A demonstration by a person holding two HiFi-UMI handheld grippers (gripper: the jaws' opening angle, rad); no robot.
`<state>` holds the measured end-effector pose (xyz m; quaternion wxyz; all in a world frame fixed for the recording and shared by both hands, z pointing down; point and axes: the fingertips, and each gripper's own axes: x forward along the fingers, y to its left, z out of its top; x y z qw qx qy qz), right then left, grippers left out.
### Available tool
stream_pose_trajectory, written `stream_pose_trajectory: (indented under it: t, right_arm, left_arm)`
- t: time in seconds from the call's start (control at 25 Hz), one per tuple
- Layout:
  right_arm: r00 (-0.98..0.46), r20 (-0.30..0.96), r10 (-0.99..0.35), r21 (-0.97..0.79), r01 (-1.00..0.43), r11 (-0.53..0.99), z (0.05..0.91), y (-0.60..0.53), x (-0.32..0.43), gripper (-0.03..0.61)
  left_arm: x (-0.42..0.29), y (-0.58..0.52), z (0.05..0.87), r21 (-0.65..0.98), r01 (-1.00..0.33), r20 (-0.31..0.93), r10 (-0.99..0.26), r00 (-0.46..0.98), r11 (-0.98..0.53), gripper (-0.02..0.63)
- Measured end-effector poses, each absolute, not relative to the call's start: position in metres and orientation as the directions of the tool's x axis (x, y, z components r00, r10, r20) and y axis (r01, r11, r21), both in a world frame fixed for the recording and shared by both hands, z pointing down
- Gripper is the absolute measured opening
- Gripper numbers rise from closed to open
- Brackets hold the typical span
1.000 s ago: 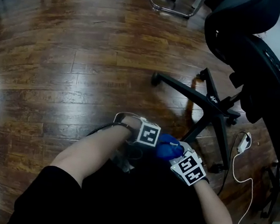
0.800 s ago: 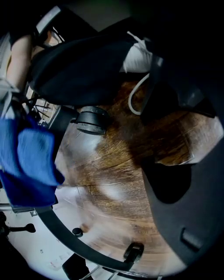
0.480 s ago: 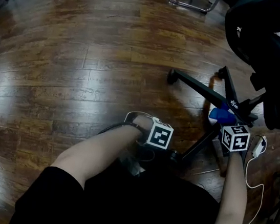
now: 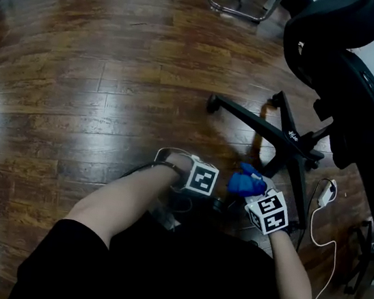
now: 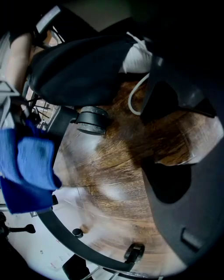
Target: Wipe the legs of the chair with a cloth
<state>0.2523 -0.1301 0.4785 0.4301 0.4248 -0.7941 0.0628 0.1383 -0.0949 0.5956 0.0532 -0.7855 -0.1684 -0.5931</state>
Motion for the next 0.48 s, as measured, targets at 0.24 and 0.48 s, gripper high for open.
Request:
stream_pose_trajectory:
  t: [0.24, 0.48]
  right_arm:
    - [-0.345, 0.81, -0.474, 0.265, -0.505, 0.821, 0.504, -0.059, 0.181, 0.094]
    - [-0.349, 0.778, -0.522, 0.245, -0.596, 0.764, 0.495, -0.095, 0.218, 0.092]
  left_arm:
    - [0.139, -0.095, 0.596, 0.111, 0.32, 0.952, 0.194, 0.238, -0.941, 0.318]
    - [0.14, -0.093, 0.596, 0.118, 0.321, 0.947, 0.204, 0.248, -0.94, 0.318]
